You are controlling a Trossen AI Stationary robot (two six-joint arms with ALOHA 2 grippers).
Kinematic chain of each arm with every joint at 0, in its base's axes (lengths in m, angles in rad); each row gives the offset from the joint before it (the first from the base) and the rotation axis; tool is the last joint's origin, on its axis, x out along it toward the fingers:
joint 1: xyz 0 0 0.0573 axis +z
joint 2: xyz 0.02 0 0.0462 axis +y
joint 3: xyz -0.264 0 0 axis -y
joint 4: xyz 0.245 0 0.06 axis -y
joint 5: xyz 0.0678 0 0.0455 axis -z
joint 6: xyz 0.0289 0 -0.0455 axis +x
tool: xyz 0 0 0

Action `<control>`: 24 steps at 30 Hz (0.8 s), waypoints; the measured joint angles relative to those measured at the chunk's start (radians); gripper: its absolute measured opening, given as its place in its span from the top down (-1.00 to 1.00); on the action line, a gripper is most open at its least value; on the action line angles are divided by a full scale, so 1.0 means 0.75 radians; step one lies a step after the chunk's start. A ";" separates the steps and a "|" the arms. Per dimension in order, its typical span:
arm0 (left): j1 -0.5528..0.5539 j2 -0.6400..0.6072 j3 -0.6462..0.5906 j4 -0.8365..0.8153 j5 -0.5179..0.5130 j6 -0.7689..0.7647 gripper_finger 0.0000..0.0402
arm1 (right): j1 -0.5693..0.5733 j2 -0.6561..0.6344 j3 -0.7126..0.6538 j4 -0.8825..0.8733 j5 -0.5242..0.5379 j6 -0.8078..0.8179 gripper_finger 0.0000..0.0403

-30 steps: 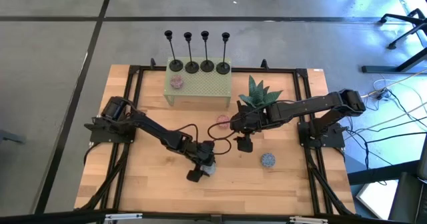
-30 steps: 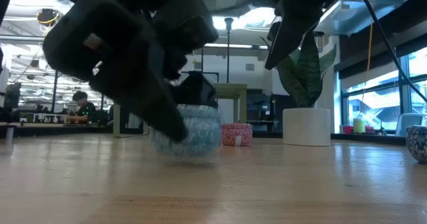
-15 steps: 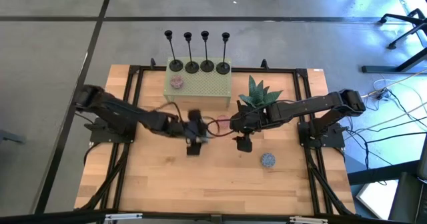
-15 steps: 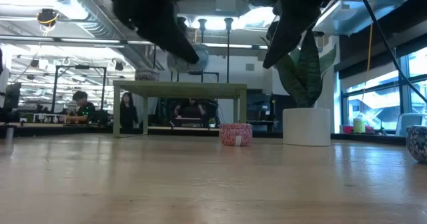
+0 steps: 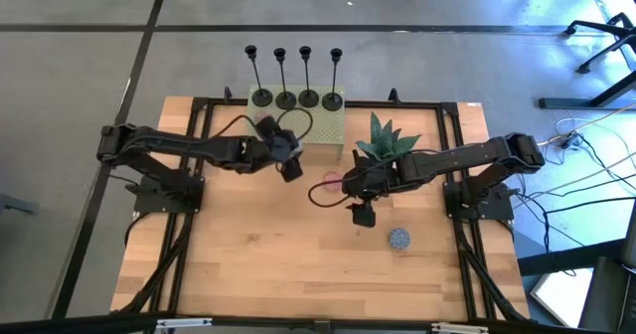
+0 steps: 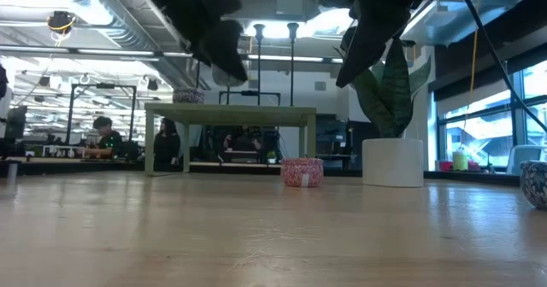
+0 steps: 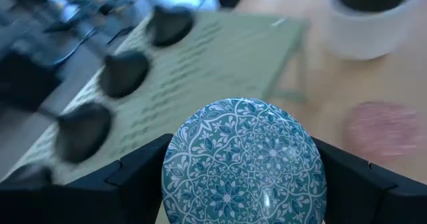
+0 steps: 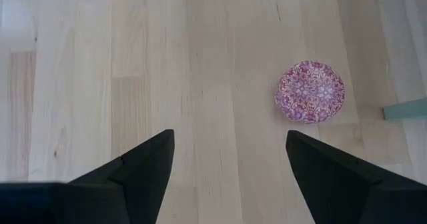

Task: Pick & Place candle stick holders
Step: Put the light blue scented candle on the shelf

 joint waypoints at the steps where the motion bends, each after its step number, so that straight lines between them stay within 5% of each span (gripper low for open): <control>1: 0.017 0.005 0.000 -0.009 -0.022 0.000 -0.52 | 0.000 0.000 0.000 0.000 0.000 0.000 -0.46; 8: 0.124 0.013 -0.001 0.002 -0.112 -0.115 -0.52 | 0.000 0.000 0.000 0.000 0.000 0.000 -0.46; 24: 0.336 0.077 -0.001 0.003 0.077 -0.138 -0.52 | 0.000 0.000 0.000 0.010 -0.001 0.000 -0.46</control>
